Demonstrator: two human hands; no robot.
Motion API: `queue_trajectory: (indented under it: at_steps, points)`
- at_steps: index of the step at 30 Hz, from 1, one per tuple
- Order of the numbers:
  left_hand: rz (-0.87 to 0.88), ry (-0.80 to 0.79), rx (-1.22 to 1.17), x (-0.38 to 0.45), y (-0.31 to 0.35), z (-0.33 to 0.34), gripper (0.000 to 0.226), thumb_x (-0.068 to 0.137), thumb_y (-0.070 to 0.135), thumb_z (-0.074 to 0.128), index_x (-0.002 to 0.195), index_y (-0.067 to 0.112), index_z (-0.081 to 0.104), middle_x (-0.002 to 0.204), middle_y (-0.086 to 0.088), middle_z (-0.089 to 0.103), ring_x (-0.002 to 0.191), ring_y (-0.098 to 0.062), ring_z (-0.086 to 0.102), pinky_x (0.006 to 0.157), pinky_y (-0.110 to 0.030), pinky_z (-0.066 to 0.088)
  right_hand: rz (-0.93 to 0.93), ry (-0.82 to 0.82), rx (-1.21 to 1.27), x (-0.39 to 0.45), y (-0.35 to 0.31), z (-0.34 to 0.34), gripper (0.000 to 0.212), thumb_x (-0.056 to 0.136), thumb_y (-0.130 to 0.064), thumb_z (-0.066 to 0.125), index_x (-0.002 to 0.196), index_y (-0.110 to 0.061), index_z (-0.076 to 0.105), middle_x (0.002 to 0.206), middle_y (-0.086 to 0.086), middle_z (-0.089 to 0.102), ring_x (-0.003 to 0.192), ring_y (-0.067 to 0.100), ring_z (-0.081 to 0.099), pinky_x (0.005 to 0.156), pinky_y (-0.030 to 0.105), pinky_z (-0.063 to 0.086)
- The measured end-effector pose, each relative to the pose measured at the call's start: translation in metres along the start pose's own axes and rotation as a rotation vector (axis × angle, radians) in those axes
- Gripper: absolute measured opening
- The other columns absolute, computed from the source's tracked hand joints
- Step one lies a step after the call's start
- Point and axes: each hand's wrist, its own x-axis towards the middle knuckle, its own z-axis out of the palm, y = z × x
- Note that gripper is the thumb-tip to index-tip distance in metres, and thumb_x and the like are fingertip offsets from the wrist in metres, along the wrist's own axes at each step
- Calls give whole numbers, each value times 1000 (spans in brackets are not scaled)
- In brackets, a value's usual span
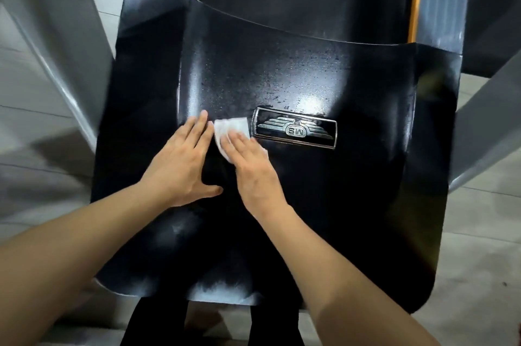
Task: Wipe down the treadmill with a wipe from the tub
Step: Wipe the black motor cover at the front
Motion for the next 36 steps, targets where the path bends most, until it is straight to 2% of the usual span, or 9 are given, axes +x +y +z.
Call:
queue_trajectory:
  at_steps: [6, 9, 12, 16, 20, 22, 24, 32, 36]
  points:
    - [-208, 96, -135, -46, -45, 7, 102, 90, 72, 43, 163, 20, -6, 170, -1, -15, 157, -18, -10, 126, -34, 2, -155, -127, 58, -46, -23, -7, 57, 93, 4, 40, 147, -11, 51, 153, 5, 48, 144, 20, 43, 123, 38, 27]
    - [-237, 100, -190, -52, -60, 14, 81, 100, 55, 37, 163, 24, -2, 170, -1, -12, 158, -21, -4, 125, -31, 0, -30, -76, 23, 13, -16, 6, 64, 88, 3, 39, 150, -11, 46, 155, 10, 45, 142, 29, 45, 121, 45, 31]
    - [-251, 108, -214, -52, -73, 16, 73, 104, 47, 39, 163, 30, 0, 171, -2, -10, 158, -23, -2, 123, -28, 0, 161, -53, -48, 98, -14, 11, 68, 91, 5, 43, 156, -9, 31, 162, 16, 31, 148, 35, 31, 121, 50, 26]
    - [-311, 108, -264, -48, -94, 8, 73, 104, 49, 36, 163, 31, -2, 171, -3, -7, 158, -25, 2, 127, -41, 14, 459, 10, 39, 169, -56, 21, 57, 102, -7, 38, 157, -13, 28, 164, 15, 22, 151, 33, 20, 125, 46, 14]
    - [-311, 41, -285, -45, -123, 7, 81, 101, 58, 39, 162, 32, -7, 171, -1, -11, 158, -23, -2, 128, -40, 13, 80, -52, -59, 148, -108, 50, 54, 94, -8, 35, 148, -6, 44, 158, 17, 36, 150, 35, 26, 124, 52, 15]
    - [-258, -41, -303, -48, -130, 13, 92, 96, 67, 43, 160, 35, -15, 169, 2, -21, 157, -20, -10, 128, -38, 8, -82, -175, -125, 135, -104, 47, 59, 90, -10, 35, 148, -5, 45, 158, 14, 38, 152, 30, 26, 126, 46, 7]
    - [-225, -90, -340, -48, -131, 19, 109, 87, 76, 50, 156, 37, -25, 164, 5, -33, 155, -17, -19, 128, -38, 5, -178, -254, -175, 147, -89, 38, 61, 88, -11, 40, 149, -7, 46, 158, 13, 40, 150, 28, 30, 125, 43, 10]
    - [-219, -38, -408, -53, -129, 34, 120, 81, 82, 54, 147, 42, -38, 155, 10, -48, 147, -13, -38, 124, -33, -12, 47, -248, -320, 329, -59, 27, 67, 90, 1, 43, 154, -15, 29, 165, 12, 20, 153, 29, 17, 122, 44, 13]
    - [-216, -71, -411, -51, -125, 33, 121, 82, 80, 54, 146, 41, -41, 153, 8, -51, 147, -15, -38, 126, -37, -10, -141, -293, -184, 311, -80, 47, 60, 90, -6, 33, 148, -14, 48, 158, 11, 39, 140, 41, 38, 115, 49, 28]
